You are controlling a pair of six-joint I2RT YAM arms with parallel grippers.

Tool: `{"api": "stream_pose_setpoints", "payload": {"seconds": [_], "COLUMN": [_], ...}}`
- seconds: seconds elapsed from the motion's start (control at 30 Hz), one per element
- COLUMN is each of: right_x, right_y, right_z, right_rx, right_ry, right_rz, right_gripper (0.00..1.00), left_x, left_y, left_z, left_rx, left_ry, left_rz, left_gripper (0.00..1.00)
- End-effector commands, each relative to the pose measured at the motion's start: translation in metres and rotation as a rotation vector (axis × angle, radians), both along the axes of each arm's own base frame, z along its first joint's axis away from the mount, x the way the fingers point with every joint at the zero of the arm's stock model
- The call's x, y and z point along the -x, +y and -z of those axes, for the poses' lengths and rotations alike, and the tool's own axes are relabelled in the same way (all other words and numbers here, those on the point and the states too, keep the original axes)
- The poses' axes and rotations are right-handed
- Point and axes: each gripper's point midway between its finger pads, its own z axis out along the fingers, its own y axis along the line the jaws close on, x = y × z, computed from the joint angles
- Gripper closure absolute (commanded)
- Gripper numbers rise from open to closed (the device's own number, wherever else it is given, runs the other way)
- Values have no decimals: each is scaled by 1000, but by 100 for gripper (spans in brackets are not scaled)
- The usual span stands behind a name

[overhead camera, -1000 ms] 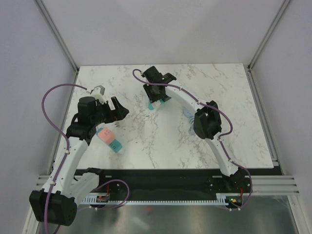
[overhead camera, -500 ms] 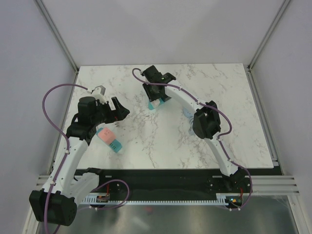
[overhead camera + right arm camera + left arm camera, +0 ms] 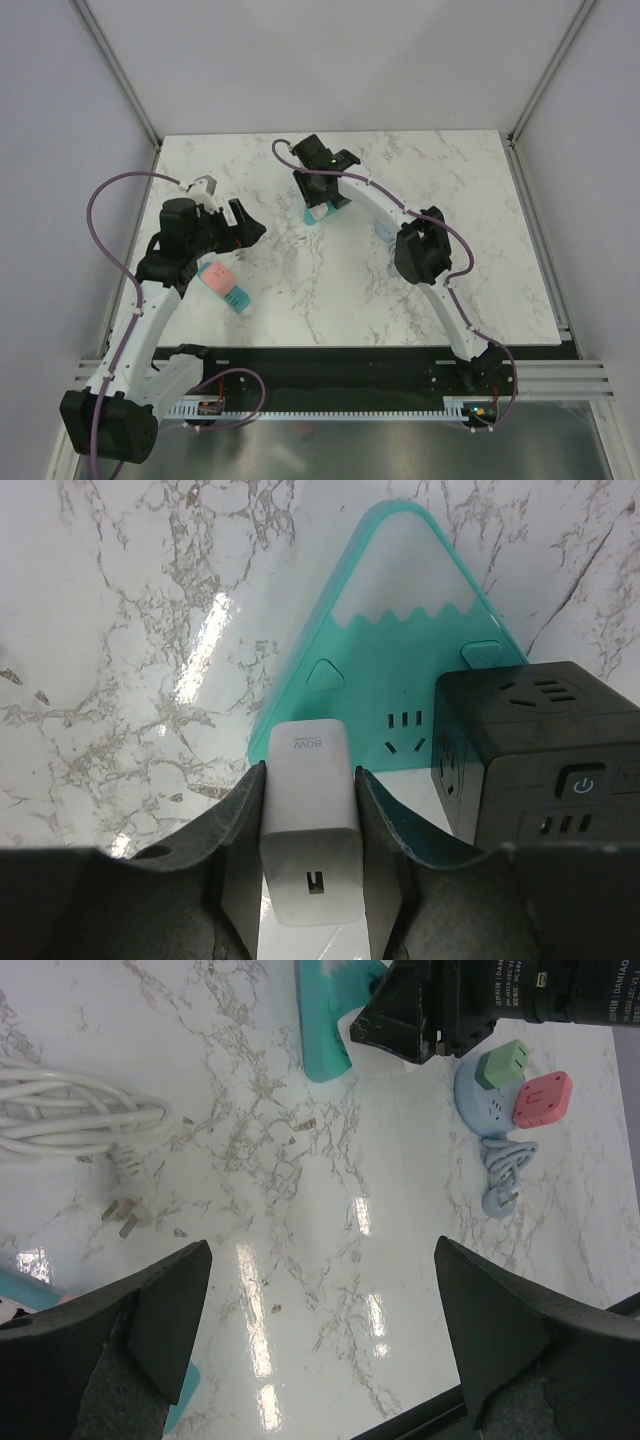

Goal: Insert the plug

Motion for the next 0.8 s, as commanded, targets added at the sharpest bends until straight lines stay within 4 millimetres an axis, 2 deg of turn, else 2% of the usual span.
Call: {"api": "stream_pose_setpoints", "payload": {"seconds": [0.0, 0.2, 0.37, 0.6, 0.77], "right_x": [-7, -9, -10, -3, -3], "right_y": [-5, -10, -6, -8, -14], "right_z": [2, 8, 13, 52, 67], "right_rx": [13, 43, 29, 73, 120], "right_ry": [-13, -15, -3, 57, 67], "right_rz": [33, 43, 48, 54, 74], "right_gripper": [100, 100, 100, 100, 100], "left_x": [-5, -4, -4, -4, -4], "left_y": [-3, -1, -1, 1, 1], "left_z": [-17, -19, -19, -20, -18], "left_rx": [26, 18, 17, 11, 9], "left_ry": [-54, -60, -59, -64, -58], "left_rz": [5, -4, -7, -14, -15], "left_gripper": [0, 0, 0, 0, 0]}}
